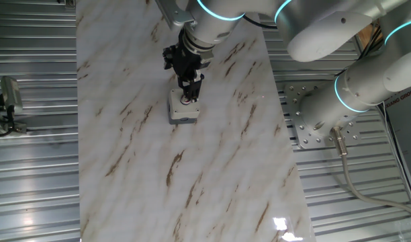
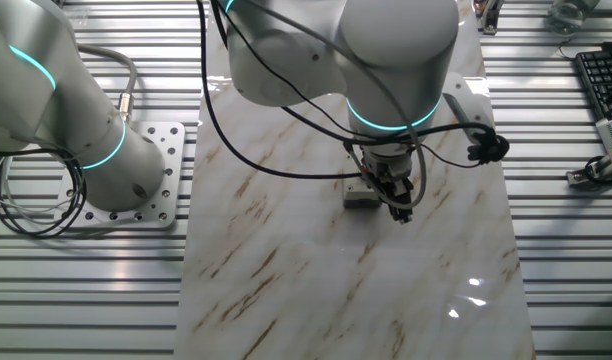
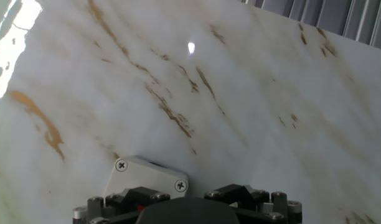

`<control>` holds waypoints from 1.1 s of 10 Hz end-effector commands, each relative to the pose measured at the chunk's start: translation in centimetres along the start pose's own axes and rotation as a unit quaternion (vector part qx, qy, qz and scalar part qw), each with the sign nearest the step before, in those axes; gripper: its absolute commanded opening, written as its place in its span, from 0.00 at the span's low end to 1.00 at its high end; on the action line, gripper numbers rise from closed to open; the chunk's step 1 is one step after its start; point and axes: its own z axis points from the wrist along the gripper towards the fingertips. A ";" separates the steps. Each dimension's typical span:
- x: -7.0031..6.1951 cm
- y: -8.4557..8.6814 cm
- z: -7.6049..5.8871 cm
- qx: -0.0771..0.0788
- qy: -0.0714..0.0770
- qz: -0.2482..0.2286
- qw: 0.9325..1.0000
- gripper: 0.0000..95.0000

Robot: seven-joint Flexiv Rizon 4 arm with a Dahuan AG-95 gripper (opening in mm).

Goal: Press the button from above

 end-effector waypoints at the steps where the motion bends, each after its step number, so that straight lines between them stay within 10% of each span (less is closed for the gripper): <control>1: 0.0 0.0 0.0 0.000 -0.001 -0.002 1.000 1.00; 11: 0.3 -0.3 0.2 0.002 0.005 -0.012 1.000 1.00</control>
